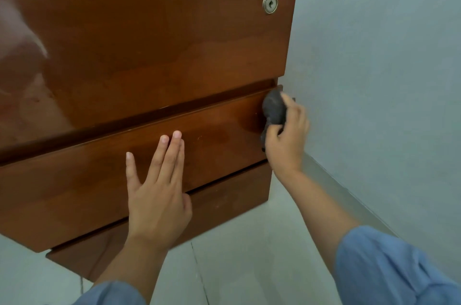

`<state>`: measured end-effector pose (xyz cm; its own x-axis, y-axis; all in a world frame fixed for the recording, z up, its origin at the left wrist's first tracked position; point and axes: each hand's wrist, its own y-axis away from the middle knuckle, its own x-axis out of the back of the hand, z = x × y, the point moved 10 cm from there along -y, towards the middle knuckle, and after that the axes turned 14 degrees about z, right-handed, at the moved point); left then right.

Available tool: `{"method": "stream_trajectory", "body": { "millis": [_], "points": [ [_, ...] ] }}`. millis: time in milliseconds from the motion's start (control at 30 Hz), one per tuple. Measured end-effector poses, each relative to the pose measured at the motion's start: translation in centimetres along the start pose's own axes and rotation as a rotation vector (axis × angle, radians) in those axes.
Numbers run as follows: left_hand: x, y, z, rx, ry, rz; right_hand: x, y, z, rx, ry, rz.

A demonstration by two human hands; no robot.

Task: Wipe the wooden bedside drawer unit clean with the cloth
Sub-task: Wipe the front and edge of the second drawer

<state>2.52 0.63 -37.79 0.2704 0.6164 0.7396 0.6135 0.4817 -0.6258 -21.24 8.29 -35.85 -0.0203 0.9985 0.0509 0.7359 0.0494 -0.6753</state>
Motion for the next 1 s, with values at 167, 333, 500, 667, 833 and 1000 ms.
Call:
{"method": "stream_trajectory", "body": {
  "millis": [167,333,500,667,833,1000],
  "points": [
    [-0.4,0.0,-0.1,0.008,-0.023,0.011,-1.4,2.6,-0.8,0.192,0.006,0.003],
    [-1.0,0.0,-0.2,0.034,-0.031,0.024,-2.3,5.1,-0.4,0.327,0.045,-0.091],
    [-1.1,-0.1,0.5,0.054,-0.021,0.019,-4.9,11.4,4.1,0.387,0.243,-0.597],
    [-0.7,-0.2,0.3,0.02,-0.04,-0.027,-4.8,12.5,3.9,0.303,0.204,-0.782],
    [0.3,0.2,-0.4,-0.022,-0.02,0.003,-0.7,5.6,-5.5,0.414,-0.163,-0.288],
    [-0.5,2.3,-0.8,-0.022,-0.027,-0.033,-3.8,5.4,-8.2,0.418,-0.116,-0.141]
  ]
}}
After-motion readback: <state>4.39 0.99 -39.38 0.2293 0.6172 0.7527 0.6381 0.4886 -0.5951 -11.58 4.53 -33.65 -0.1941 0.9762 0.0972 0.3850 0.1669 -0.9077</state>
